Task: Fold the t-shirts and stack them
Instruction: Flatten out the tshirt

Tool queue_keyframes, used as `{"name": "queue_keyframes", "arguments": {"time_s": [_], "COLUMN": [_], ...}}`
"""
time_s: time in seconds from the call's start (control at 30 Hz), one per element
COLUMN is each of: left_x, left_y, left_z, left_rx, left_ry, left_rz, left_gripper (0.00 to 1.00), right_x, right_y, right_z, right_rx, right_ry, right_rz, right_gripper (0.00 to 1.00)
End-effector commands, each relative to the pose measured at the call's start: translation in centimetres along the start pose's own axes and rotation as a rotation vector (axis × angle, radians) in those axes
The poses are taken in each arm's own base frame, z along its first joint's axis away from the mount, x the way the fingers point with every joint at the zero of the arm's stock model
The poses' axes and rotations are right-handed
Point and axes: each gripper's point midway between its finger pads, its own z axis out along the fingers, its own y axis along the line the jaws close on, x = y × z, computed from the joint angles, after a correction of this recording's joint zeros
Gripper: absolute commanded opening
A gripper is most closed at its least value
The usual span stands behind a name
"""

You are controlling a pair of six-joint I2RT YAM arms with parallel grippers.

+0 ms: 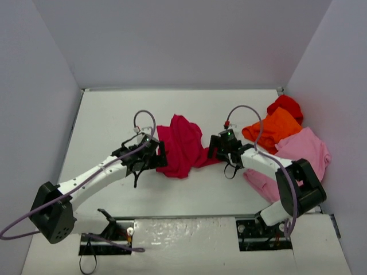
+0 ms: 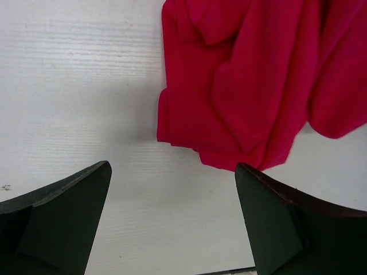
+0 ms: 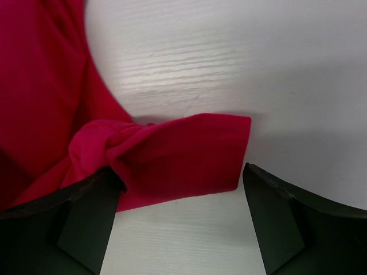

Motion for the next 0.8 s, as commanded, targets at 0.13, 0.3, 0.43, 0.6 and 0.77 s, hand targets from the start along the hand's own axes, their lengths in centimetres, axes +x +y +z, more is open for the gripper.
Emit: {"name": "queue_keyframes", "arguments": {"time_s": [0.13, 0.3, 0.43, 0.6, 0.77], "left_x": [1.9, 2.0, 1.9, 1.1, -1.3], "left_y": [-1.3, -1.5, -1.7, -2.0, -1.2], "left_z": [4.3, 5.4, 5.9, 5.8, 3.4], "left_rx": [-0.043, -0.062, -0.064, -0.059, -0.105], "left_ry": [0.123, 0.141, 0.147, 0.126, 0.062], "left_rz": [0.028, 0.053, 0.084, 0.092, 0.127], "left_gripper": [0.86, 0.70, 0.30, 0.00, 0.00], "right_x": [-2.9, -3.1, -3.2, -3.6, -4.2], "right_y": [3.4, 2.6, 2.0, 1.3, 1.0], "right_z": [-0.9, -1.6, -1.8, -1.8, -1.7], "right_rx": [-0.073, -0.048, -0.022, 0.014, 0.031], "right_ry": [-0.084, -0.110, -0.125, -0.137, -0.147], "right_rz": [-0.058, -0.063, -0.075, -0.084, -0.081], "right_gripper": [0.76, 0.41, 0.15, 0.00, 0.00]}}
